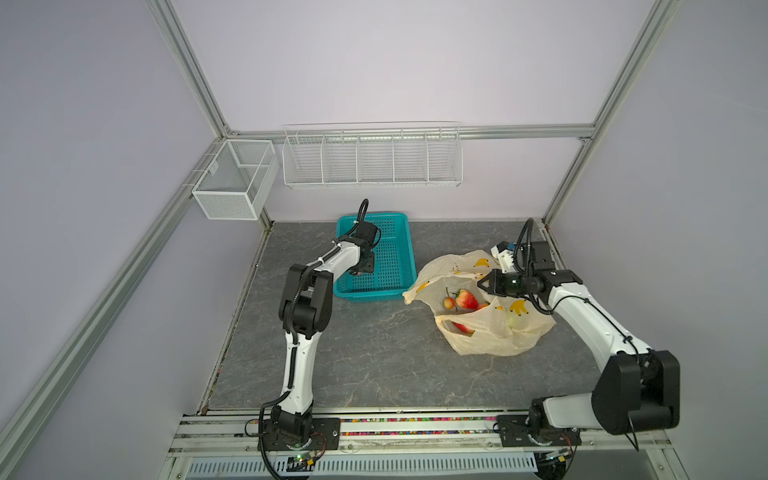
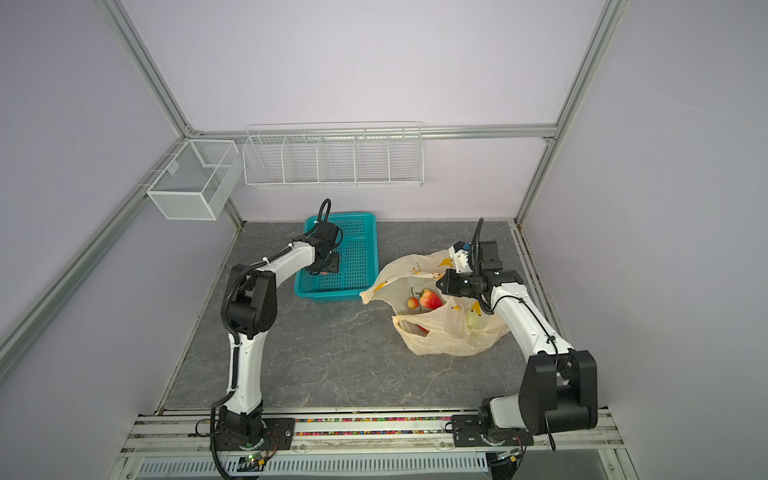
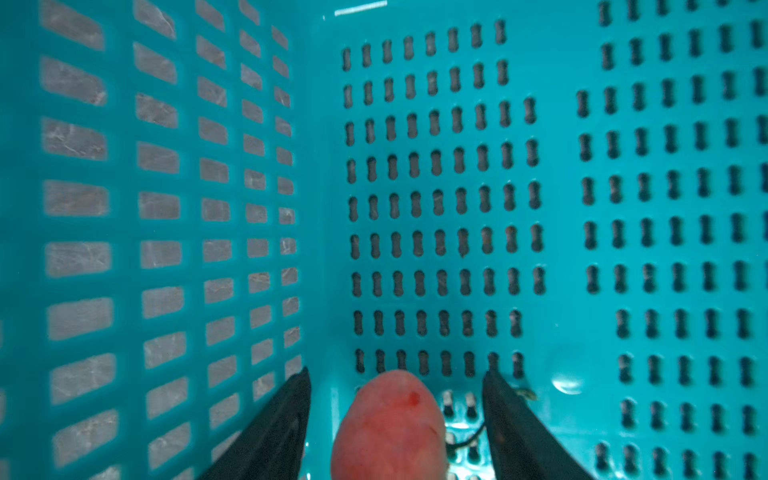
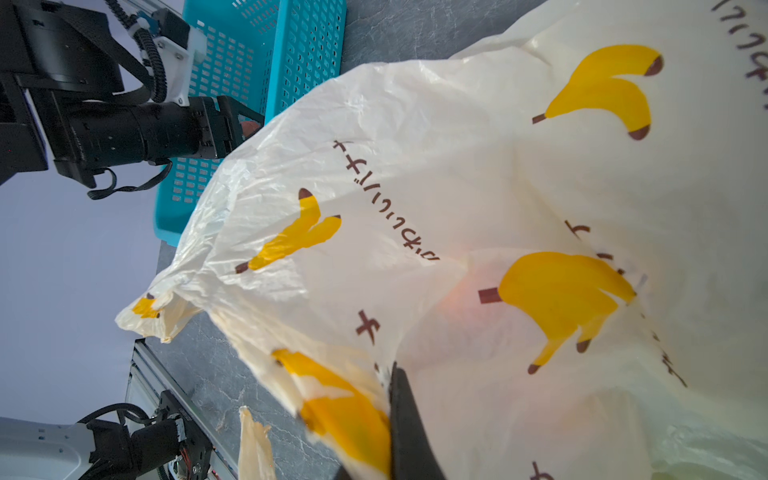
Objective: Place the fake fruits into the plastic bag and tie a complex knot
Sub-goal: 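Close the left gripper on the round peach and lift it, then carry the round peach into the bag held by the right gripper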
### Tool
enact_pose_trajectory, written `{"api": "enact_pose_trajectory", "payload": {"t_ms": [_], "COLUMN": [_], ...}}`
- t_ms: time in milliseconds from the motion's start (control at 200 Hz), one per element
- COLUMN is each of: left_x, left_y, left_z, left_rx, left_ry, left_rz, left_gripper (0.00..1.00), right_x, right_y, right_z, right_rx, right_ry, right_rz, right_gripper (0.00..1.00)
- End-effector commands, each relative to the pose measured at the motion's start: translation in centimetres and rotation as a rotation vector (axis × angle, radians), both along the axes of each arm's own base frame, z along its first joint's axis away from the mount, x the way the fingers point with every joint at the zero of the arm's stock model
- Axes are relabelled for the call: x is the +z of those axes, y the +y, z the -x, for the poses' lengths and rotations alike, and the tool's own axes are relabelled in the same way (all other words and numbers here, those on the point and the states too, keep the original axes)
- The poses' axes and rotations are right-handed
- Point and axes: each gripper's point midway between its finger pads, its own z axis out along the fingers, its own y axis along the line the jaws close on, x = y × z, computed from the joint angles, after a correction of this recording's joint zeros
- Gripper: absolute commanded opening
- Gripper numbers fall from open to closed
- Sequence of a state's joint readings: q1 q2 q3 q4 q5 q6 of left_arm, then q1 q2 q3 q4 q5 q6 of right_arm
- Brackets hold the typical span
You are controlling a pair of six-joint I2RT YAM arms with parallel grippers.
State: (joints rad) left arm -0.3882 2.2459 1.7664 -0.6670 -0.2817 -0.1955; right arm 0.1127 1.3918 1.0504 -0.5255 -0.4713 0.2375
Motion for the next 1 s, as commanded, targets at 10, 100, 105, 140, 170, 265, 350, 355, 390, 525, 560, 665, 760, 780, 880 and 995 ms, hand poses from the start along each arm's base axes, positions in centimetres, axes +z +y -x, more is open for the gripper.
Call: {"api": "enact_pose_trajectory", "payload": {"t_ms": [10, 100, 105, 140, 170, 265, 350, 355, 390, 525, 560, 665, 760, 780, 880, 995], "left_x": [-0.5, -1.1, -1.0, -1.2, -1.2, -1.2, -1.1, -1.1, -0.9, 0.8, 1.2, 2.8, 4.5, 4.9, 7.6, 11.3], "left_y": [-0.1, -0.1, -0.1, -0.3, -0.4, -0.5, -0.6, -0.5, -0.6, -1.1, -1.2, -1.2, -1.4, -1.5, -2.0, -3.2], "left_z": [0.0, 0.0, 0.0, 0.0, 0.0, -0.1, 0.0, 0.0, 0.0, 0.0, 0.0, 0.3, 0.7, 0.8, 1.5, 3.3], "left_rx": [-0.015, -0.015, -0.015, -0.019, -0.021, -0.021, -0.024, -0.023, -0.024, -0.028, -0.029, -0.026, -0.029, -0.031, -0.040, -0.068], "left_ry": [0.040, 0.053, 0.052, 0.056, 0.055, 0.053, 0.055, 0.055, 0.051, 0.023, 0.014, -0.015, -0.045, -0.053, -0.102, -0.171], "left_rz": [-0.005, -0.009, -0.008, 0.001, 0.007, 0.015, 0.016, 0.015, 0.020, 0.059, 0.070, 0.090, 0.113, 0.121, 0.155, 0.205], "left_gripper": [0.65, 0.62, 0.62, 0.61, 0.60, 0.56, 0.53, 0.52, 0.51, 0.44, 0.42, 0.41, 0.41, 0.41, 0.40, 0.40], "right_x": [-0.2, -0.2, -0.2, -0.2, -0.2, -0.3, -0.4, -0.4, -0.4, -0.6, -0.5, -0.5, -0.5, -0.6, -0.6, -0.5], "right_y": [0.0, 0.0, 0.0, -0.1, -0.1, -0.1, -0.1, -0.1, -0.1, -0.1, -0.2, -0.1, -0.2, -0.1, -0.1, -0.3], "right_z": [0.4, 0.4, 0.4, 0.4, 0.4, 0.4, 0.4, 0.4, 0.4, 0.4, 0.3, 0.4, 0.4, 0.4, 0.4, 0.4], "right_rx": [0.012, 0.013, 0.012, 0.011, 0.010, 0.011, 0.010, 0.010, 0.010, 0.010, 0.008, 0.009, 0.007, 0.009, 0.009, 0.006], "right_ry": [-0.002, -0.007, -0.007, -0.005, -0.005, -0.002, 0.000, -0.001, 0.000, 0.002, 0.001, 0.002, 0.003, 0.003, 0.006, 0.002], "right_rz": [-0.005, -0.003, -0.003, -0.002, -0.002, -0.001, 0.002, 0.003, 0.004, 0.005, 0.004, 0.005, 0.006, 0.005, 0.005, 0.011], "right_gripper": [0.07, 0.07, 0.07, 0.07, 0.07, 0.07, 0.07, 0.07, 0.07, 0.07, 0.07, 0.07, 0.07, 0.07, 0.07, 0.07]}}
